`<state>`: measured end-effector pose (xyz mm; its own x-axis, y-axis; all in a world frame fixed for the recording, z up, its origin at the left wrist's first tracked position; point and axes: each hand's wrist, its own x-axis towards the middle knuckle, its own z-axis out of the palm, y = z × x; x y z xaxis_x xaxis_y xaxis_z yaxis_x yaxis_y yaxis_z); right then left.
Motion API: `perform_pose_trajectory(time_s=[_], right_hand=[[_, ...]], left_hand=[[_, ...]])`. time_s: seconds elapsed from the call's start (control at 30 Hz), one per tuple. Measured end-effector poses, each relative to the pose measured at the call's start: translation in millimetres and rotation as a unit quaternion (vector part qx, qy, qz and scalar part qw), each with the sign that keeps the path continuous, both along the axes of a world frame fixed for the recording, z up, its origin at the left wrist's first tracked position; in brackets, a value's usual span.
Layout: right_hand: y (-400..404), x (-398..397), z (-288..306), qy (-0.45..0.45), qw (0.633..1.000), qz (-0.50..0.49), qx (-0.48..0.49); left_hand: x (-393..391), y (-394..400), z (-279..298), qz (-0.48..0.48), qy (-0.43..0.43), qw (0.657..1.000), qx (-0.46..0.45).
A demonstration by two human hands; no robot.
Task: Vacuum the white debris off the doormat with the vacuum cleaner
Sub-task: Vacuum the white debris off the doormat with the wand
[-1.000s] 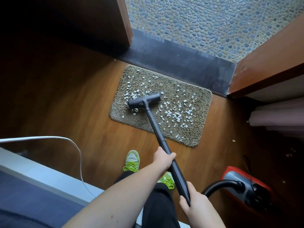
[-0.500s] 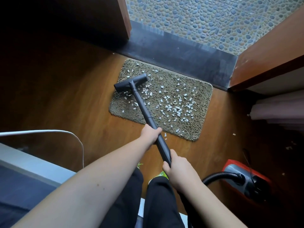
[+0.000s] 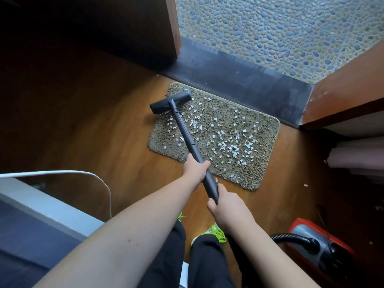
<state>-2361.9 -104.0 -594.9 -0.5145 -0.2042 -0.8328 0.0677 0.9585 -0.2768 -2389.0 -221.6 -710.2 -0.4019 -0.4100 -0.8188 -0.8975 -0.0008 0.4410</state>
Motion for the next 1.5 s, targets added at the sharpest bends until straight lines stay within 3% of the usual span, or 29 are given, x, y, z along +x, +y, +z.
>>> perform_pose_trajectory(time_s=[0.23,1.03,1.5], right_hand=[[23.9,13.6,-3.9,-0.005,1.0,0.011,0.004],[130.7,94.4,29.6,-0.018,0.999,-0.035,0.004],[93.3,56.6,17.1,-0.017,1.0,-0.022,0.001]], left_hand=[[20.4,22.6,3.7,0.02,-0.023,0.999,0.026],[101.8,135.2,29.5,-0.044,-0.048,0.996,0.066],[65.3,91.7,16.2,-0.028,-0.049,0.997,0.051]])
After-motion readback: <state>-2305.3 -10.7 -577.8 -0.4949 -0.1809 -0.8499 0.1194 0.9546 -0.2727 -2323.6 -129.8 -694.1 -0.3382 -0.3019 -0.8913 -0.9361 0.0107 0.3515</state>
